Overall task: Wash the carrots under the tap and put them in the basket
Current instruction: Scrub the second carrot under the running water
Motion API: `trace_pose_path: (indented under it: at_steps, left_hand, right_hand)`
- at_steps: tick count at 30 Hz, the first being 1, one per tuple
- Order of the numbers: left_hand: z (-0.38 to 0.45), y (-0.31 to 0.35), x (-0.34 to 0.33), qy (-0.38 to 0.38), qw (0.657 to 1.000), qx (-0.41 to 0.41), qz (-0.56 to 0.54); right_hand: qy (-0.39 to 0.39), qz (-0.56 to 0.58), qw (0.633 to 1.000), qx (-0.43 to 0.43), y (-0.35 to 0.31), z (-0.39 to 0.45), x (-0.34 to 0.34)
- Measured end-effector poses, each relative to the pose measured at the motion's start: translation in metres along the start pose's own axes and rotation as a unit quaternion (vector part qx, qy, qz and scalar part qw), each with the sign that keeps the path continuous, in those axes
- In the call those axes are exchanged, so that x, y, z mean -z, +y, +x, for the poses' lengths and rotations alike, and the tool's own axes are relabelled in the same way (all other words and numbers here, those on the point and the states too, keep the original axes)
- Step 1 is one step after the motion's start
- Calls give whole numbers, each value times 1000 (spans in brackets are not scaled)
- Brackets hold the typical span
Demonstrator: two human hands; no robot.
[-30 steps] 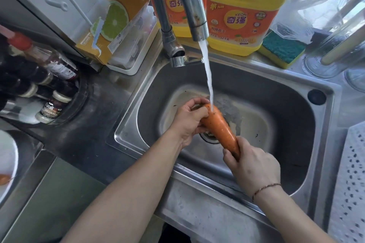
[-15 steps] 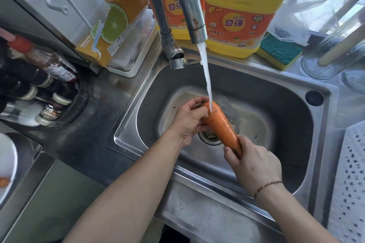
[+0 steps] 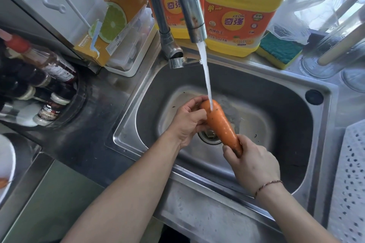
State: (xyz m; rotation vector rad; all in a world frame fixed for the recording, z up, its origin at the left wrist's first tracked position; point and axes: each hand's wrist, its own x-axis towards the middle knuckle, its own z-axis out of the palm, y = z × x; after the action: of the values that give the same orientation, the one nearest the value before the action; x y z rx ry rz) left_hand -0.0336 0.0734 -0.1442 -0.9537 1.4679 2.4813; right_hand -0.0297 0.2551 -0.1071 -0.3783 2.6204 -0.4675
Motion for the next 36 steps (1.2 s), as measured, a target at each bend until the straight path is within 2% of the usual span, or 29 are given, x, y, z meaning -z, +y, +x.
trace_pose_path:
  at_steps: [5, 13, 25, 36]
  left_hand:
    - [1, -1, 3, -24, 999, -1, -29]
    - [1, -1, -4, 15, 999, -32, -28]
    - [0, -6, -3, 1, 1000, -13, -28]
    - [1, -9, -13, 96, 989, -101, 52]
  right_hand:
    - [14, -18, 1000, 5, -3, -2, 4]
    - [26, -51, 998, 2, -7, -3, 4]
    - [4, -13, 1000, -13, -4, -4, 2]
    - [39, -68, 997, 2, -11, -7, -3]
